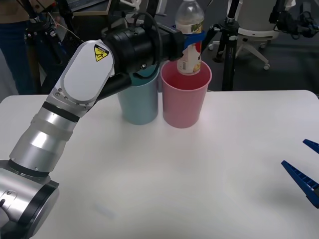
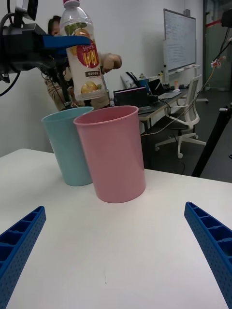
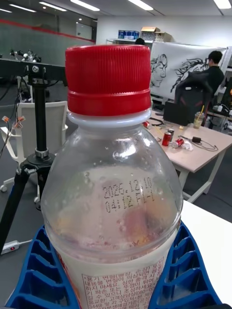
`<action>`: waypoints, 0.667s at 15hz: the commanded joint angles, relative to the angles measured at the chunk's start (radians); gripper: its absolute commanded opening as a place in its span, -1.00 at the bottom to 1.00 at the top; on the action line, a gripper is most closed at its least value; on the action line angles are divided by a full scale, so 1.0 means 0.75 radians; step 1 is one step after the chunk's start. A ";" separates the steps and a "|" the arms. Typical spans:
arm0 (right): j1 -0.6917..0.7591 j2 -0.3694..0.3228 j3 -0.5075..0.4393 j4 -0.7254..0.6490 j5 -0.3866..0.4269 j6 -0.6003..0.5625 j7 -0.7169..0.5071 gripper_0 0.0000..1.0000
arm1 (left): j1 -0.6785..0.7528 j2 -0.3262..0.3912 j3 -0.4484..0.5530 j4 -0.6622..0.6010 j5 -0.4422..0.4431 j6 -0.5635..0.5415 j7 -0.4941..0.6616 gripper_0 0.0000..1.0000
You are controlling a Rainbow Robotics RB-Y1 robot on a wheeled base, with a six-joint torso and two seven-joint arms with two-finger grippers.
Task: Grasp the object on the table and drop it into the matching bin: aluminum can to the light blue bin, PET bottle to the pink bin.
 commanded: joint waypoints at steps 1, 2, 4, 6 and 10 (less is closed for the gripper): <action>0.000 0.000 0.000 0.000 0.000 0.000 0.000 1.00 | -0.015 -0.044 0.000 0.052 -0.052 0.041 0.004 -0.90; 0.000 0.000 0.000 0.000 0.000 0.000 0.000 1.00 | -0.017 -0.058 0.000 0.071 -0.071 0.063 0.004 -0.90; 0.000 0.000 0.000 0.000 0.000 0.000 0.000 1.00 | -0.017 -0.064 -0.002 0.075 -0.097 0.074 0.011 -0.89; 0.000 0.000 0.000 0.000 0.000 0.000 0.000 1.00 | -0.017 -0.064 -0.002 0.075 -0.104 0.074 0.017 -0.90; 0.000 0.000 0.000 0.000 0.000 0.000 0.000 1.00 | -0.019 -0.064 -0.002 0.075 -0.104 0.100 0.031 -0.89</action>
